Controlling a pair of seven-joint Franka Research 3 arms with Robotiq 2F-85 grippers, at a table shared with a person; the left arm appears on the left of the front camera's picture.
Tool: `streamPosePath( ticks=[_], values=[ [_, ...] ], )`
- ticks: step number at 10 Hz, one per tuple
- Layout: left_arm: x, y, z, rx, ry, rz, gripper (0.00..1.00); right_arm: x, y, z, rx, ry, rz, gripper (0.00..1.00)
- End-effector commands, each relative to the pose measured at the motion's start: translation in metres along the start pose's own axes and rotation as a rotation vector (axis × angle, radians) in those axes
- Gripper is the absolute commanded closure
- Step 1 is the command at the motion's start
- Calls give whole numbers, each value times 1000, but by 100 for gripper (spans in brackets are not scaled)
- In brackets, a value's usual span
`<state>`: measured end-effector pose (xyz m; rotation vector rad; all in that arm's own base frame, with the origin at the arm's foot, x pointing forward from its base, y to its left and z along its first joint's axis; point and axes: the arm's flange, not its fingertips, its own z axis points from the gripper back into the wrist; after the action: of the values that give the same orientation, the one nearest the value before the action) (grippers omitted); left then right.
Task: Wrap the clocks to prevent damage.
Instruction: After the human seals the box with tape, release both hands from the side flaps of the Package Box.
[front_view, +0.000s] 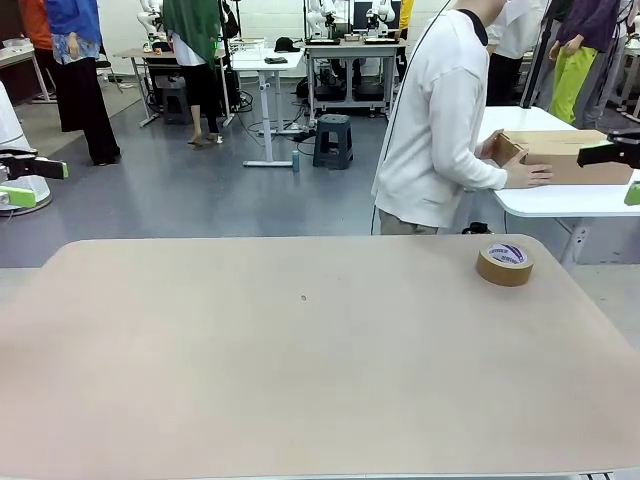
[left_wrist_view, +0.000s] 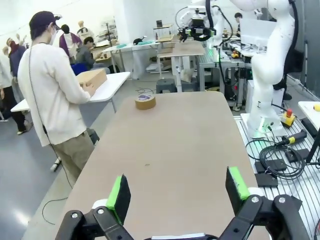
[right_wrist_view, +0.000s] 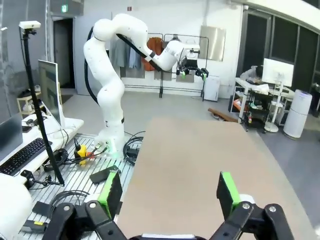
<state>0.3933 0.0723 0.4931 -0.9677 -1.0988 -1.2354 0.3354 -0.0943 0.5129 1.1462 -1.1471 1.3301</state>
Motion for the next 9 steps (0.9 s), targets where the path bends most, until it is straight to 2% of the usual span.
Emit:
streamPosePath(
  ticks=[1,5,6,9],
  values=[
    [-6,-1,0,43,-29,12,0,-4,-9,-4,10,16,2,0],
    [0,-4,-4,126,47,37,0,-3,-9,-16,-12,126,18,0],
    [-7,0,7,55,15,23,0,-9,-9,-12,11,61,-11,0],
    [-7,0,7,55,15,23,0,-9,-9,-12,11,61,-11,0]
  ],
)
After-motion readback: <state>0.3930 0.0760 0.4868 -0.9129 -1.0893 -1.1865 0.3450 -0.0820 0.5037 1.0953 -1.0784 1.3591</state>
